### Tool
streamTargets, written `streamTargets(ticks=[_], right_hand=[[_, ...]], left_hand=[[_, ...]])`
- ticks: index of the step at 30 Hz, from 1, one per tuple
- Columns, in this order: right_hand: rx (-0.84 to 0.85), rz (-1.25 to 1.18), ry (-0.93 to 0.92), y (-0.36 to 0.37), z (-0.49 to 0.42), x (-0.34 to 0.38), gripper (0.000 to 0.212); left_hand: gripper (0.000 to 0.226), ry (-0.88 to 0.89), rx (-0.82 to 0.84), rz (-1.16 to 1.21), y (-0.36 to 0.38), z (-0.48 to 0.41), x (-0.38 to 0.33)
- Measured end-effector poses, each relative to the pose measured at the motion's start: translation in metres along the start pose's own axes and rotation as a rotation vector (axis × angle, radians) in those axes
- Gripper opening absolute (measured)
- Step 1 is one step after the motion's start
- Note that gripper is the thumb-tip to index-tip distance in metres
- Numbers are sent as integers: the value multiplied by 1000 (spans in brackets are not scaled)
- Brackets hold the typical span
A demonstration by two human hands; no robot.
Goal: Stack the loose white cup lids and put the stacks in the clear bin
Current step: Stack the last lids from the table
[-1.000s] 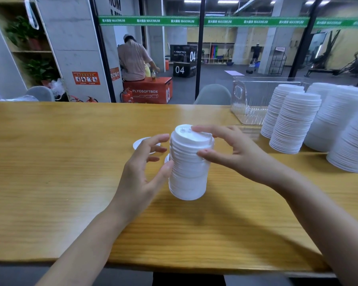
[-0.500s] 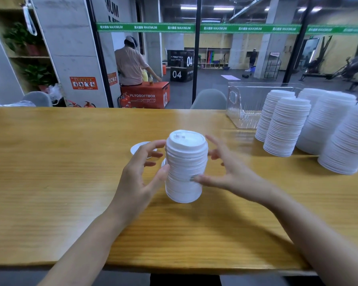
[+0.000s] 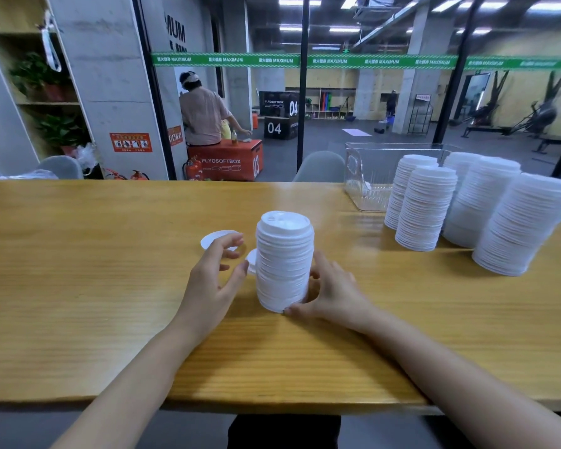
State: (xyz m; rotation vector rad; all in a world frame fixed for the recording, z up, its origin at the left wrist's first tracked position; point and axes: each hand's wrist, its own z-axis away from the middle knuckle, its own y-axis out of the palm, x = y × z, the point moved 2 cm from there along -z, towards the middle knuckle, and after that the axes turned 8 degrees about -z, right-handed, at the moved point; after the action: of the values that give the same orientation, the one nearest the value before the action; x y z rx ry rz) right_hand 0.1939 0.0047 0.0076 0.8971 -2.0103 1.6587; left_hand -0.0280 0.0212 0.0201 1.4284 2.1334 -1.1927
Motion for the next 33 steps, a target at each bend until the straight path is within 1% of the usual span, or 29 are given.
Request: streamTargets(ticks=[5, 9, 12, 17, 22, 24, 26, 29, 33], right_hand=[[-16, 20, 67, -26, 3, -23, 103], [-102, 57, 121, -52, 6, -45, 89], [-128, 55, 154, -63, 6, -58, 92], [-159, -23, 130, -66, 7, -66, 103], [-180, -89, 50, -68, 4, -66, 118], [-208, -116, -3, -67, 5, -65, 118], [-277, -185, -66, -69, 6, -61, 112], [-393, -286, -183, -74, 8, -52, 90], [-469, -272, -305, -77, 11, -45, 65]], left_hand=[[43, -19, 7, -39, 1, 1, 3], [39, -17, 32, -58, 7, 0, 2], [35, -26, 55, -107, 13, -3, 7], [51, -93, 171, -276, 22, -22, 22], [82, -183, 345, -415, 37, -42, 32], [86, -214, 346, -423, 42, -44, 35], [80, -224, 295, -374, 44, -45, 39], [60, -263, 228, -254, 43, -45, 42], [54, -270, 179, -185, 42, -45, 40]])
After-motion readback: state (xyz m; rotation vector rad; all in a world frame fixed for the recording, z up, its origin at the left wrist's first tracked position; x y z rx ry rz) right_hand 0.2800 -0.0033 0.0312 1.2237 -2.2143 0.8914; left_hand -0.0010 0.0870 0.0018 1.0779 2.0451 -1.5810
